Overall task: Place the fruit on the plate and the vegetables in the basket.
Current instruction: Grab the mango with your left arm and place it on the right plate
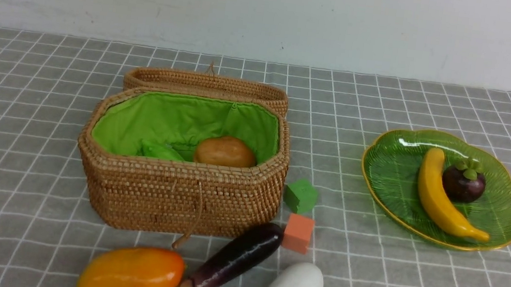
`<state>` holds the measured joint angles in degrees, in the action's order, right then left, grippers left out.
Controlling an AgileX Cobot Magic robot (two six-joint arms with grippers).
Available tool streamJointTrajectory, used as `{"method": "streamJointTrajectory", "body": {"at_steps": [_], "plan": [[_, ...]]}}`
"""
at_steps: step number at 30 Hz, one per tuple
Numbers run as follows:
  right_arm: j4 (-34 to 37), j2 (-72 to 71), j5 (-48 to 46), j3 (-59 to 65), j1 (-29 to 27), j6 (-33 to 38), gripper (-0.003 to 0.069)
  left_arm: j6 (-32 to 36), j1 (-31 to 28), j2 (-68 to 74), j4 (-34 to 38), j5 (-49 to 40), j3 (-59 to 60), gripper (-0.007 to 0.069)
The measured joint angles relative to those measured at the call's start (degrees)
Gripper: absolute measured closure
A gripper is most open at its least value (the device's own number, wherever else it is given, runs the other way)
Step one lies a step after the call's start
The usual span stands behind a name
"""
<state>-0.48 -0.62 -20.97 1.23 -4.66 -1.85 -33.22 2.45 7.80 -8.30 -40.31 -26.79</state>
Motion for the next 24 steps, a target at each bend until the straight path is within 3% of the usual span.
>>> {"method": "streamJointTrajectory", "body": {"at_steps": [2,8,14,17,21,24], "plan": [[0.00,0.00,0.00,0.00,0.00,0.00,0.0609,0.23,0.00,2.87,-2.71,-5.52,0.19,0.0386],[-0.05,0.00,-0.05,0.00,0.00,0.00,0.0601,0.24,0.00,10.52,-6.10,-4.02,0.59,0.0386],[-0.05,0.00,-0.05,0.00,0.00,0.00,0.0594,3.92,0.00,22.55,3.59,-3.37,-1.67,0.0386],[-0.05,0.00,-0.05,0.00,0.00,0.00,0.0589,17.44,0.00,33.14,11.03,-4.95,-6.04,0.0386],[-0.05,0.00,-0.05,0.00,0.00,0.00,0.0582,41.62,0.00,45.03,22.09,-7.64,-12.62,0.0361],[-0.05,0.00,-0.05,0.00,0.00,0.00,0.0578,52.42,1.34,50.31,27.65,-8.15,-14.95,0.0288]]}}
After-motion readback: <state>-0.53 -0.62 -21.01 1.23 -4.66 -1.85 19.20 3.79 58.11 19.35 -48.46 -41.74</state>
